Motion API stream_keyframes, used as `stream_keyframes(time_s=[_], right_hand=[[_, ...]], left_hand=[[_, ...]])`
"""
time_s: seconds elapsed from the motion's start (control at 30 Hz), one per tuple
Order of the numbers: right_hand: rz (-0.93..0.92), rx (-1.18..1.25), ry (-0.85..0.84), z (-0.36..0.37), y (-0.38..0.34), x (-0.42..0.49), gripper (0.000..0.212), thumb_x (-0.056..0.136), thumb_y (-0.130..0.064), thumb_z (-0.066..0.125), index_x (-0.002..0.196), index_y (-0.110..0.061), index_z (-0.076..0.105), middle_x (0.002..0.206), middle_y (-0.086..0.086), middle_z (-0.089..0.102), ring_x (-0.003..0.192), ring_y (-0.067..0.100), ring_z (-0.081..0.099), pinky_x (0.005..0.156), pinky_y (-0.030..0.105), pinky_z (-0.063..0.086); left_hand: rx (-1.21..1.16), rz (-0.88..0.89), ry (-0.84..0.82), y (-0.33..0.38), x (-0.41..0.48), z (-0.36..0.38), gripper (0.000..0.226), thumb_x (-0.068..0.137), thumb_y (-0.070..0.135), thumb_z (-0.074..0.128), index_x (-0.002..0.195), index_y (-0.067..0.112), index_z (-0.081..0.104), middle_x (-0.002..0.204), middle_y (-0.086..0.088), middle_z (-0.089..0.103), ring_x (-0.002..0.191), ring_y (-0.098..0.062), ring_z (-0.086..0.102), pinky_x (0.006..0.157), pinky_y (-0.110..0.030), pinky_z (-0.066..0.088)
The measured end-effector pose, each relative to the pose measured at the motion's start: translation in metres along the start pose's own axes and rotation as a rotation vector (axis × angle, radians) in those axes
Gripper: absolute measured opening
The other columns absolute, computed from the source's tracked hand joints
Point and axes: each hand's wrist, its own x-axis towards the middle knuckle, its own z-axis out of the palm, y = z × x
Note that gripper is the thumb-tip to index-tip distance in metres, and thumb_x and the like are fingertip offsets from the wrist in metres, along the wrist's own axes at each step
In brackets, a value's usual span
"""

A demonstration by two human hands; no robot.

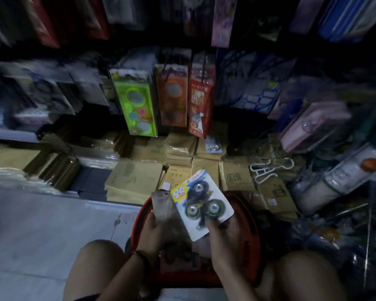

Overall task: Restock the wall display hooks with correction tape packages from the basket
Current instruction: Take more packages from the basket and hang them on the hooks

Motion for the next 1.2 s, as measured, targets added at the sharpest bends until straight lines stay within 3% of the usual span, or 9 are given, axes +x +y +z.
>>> stream_keyframes(time_s=[0.1,0.2,0.33,0.5,0.6,0.7,0.83,0.93,1.2], right_hand=[[0.105,0.196,-0.115,0.010,-0.021,-0.008,0.035,0.082,0.013,0.071,0.112,-0.003,0.074,0.102,0.018,0.079,0.097,0.034,0.076,0.072,0.045,0.065],[0.069,0.196,-0.218,0.017,-0.047,-0.012,0.039,0.075,-0.006,0.079,0.114,-0.006,0.075,0.105,0.016,0.079,0.102,0.037,0.076,0.088,0.060,0.061],[-0.072,0.106,-0.357,0.009,-0.091,-0.005,0.027,0.085,-0.001,0.081,0.109,-0.013,0.078,0.102,0.002,0.081,0.101,0.020,0.077,0.086,0.037,0.061],[-0.236,-0.041,-0.340,0.006,-0.142,0.006,0.060,0.072,-0.037,0.092,0.125,-0.028,0.066,0.116,-0.007,0.075,0.110,0.015,0.071,0.091,0.039,0.058],[-0.568,-0.273,-0.199,0.005,-0.183,0.014,0.104,0.063,-0.061,0.086,0.153,-0.033,0.041,0.145,-0.013,0.045,0.132,0.007,0.047,0.104,0.032,0.047],[-1.012,-0.583,-0.291,0.003,-0.240,0.031,0.113,0.068,-0.064,0.079,0.163,-0.030,0.028,0.165,-0.013,0.020,0.153,0.013,0.025,0.120,0.037,0.034],[-1.202,-0.839,-0.556,0.007,-0.318,0.051,0.114,0.073,-0.061,0.077,0.165,-0.041,0.014,0.173,-0.014,-0.009,0.161,0.015,-0.006,0.126,0.050,0.026],[-1.257,-1.003,-0.591,0.017,-0.364,0.062,0.114,0.071,-0.060,0.075,0.163,-0.048,0.009,0.172,-0.011,-0.009,0.160,0.017,-0.005,0.127,0.049,0.026],[-1.407,-0.997,-0.408,0.048,-0.454,0.083,0.114,0.066,-0.065,0.072,0.164,-0.043,0.020,0.168,-0.003,0.009,0.157,0.020,0.008,0.121,0.045,0.038]], left_hand=[[-0.241,0.099,0.045,0.035,-0.026,-0.001,0.010,0.098,0.018,0.072,0.107,0.016,0.071,0.095,-0.004,0.082,0.080,-0.009,0.079,0.062,-0.022,0.060],[-0.373,0.177,-0.009,0.071,-0.042,-0.009,0.024,0.096,0.017,0.074,0.118,0.009,0.070,0.109,-0.015,0.081,0.097,-0.032,0.079,0.081,-0.047,0.065],[-0.436,0.282,-0.069,0.114,-0.056,-0.027,0.049,0.086,0.022,0.083,0.130,0.008,0.067,0.125,-0.022,0.074,0.116,-0.046,0.071,0.105,-0.068,0.050],[-0.410,0.415,-0.098,0.168,-0.076,-0.036,0.065,0.073,0.018,0.088,0.132,0.012,0.061,0.123,-0.017,0.076,0.109,-0.043,0.075,0.088,-0.067,0.059],[-0.415,0.491,-0.104,0.206,-0.084,-0.043,0.069,0.067,0.019,0.093,0.128,0.011,0.061,0.119,-0.017,0.077,0.102,-0.041,0.077,0.077,-0.062,0.062],[-0.374,0.575,-0.108,0.240,-0.087,-0.050,0.074,0.062,0.024,0.096,0.127,0.009,0.062,0.119,-0.017,0.077,0.105,-0.041,0.076,0.081,-0.071,0.060],[-0.303,0.717,-0.122,0.283,-0.090,-0.059,0.061,0.074,0.006,0.094,0.127,0.006,0.063,0.118,-0.020,0.077,0.106,-0.039,0.075,0.088,-0.053,0.063],[-0.314,0.779,-0.144,0.317,-0.094,-0.065,0.055,0.079,-0.005,0.084,0.128,0.004,0.060,0.117,-0.021,0.077,0.105,-0.039,0.075,0.083,-0.047,0.064],[-0.334,0.867,-0.116,0.400,-0.099,-0.094,0.056,0.085,0.012,0.085,0.133,0.013,0.058,0.122,-0.013,0.077,0.111,-0.039,0.075,0.093,-0.070,0.056]])
